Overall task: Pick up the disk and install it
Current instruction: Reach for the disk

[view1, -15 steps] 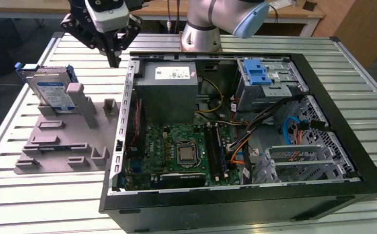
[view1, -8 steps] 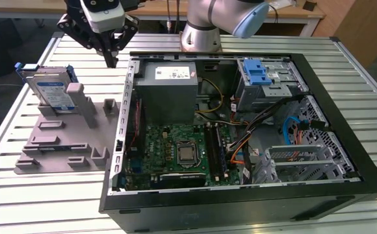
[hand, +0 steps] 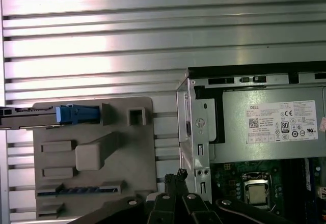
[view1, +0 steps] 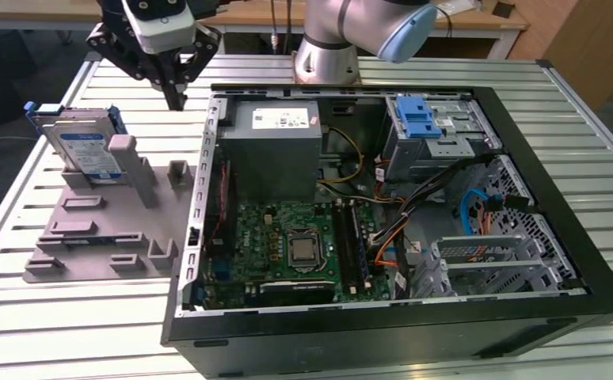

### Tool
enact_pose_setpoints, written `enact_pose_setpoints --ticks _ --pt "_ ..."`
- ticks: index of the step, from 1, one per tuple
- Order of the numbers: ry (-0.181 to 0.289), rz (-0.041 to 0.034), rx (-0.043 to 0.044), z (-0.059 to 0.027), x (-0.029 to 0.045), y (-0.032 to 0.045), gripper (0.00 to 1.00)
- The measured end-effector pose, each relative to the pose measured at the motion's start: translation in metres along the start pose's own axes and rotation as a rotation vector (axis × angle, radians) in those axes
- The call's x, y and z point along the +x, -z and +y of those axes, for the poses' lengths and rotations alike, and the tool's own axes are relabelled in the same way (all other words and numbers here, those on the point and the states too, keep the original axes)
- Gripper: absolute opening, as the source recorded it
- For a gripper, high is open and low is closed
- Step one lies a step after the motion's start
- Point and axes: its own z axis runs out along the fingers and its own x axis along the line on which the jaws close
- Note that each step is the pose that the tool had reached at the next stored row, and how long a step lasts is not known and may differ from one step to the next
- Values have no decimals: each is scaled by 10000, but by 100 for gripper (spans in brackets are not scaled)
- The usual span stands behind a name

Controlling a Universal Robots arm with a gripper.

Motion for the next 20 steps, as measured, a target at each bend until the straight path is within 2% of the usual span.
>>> enact_pose_setpoints --ticks 9,20 --pt "-1 10 1 -7 95 -5 11" --pt "0 13 1 -8 345 -12 11"
